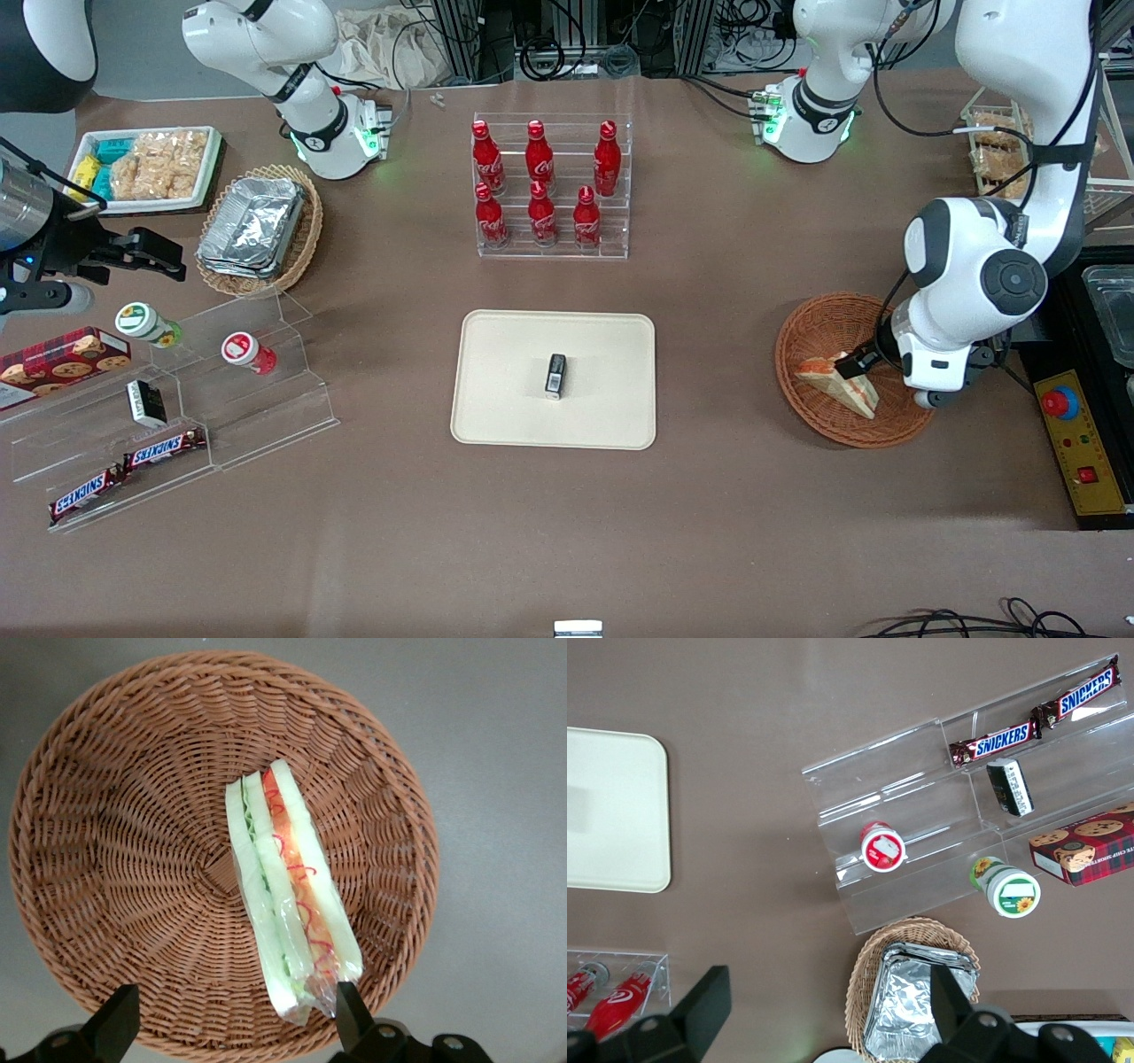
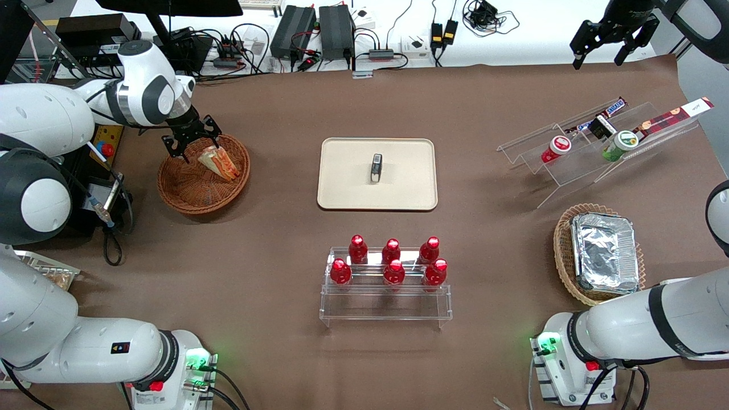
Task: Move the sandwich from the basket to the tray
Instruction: 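Lower the open left gripper around the wrapped sandwich in the basket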
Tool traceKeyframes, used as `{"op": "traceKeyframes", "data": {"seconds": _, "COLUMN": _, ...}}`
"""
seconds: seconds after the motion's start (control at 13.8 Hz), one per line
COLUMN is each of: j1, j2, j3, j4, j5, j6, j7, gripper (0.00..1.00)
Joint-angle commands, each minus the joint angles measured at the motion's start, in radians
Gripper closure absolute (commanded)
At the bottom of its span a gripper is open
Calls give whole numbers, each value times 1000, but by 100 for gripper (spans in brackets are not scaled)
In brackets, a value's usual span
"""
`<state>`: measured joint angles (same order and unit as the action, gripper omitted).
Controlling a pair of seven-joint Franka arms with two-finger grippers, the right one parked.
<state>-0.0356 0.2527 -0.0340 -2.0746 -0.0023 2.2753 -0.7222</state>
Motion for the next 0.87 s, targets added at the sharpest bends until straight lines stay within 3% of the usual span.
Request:
{"op": "traceKeyframes", "data": {"seconds": 0.0, "j1": 2, "j2": 5, "j3": 0, "j4": -27, "j5": -7, "j6": 64, "j7": -46, "gripper": 0}}
{"op": "traceKeyframes", "data": {"seconds": 0.8, "j1": 3, "j2": 11, "j3": 0, "j4": 7, "j5": -10, "j6": 79, "j7": -154, "gripper": 1}}
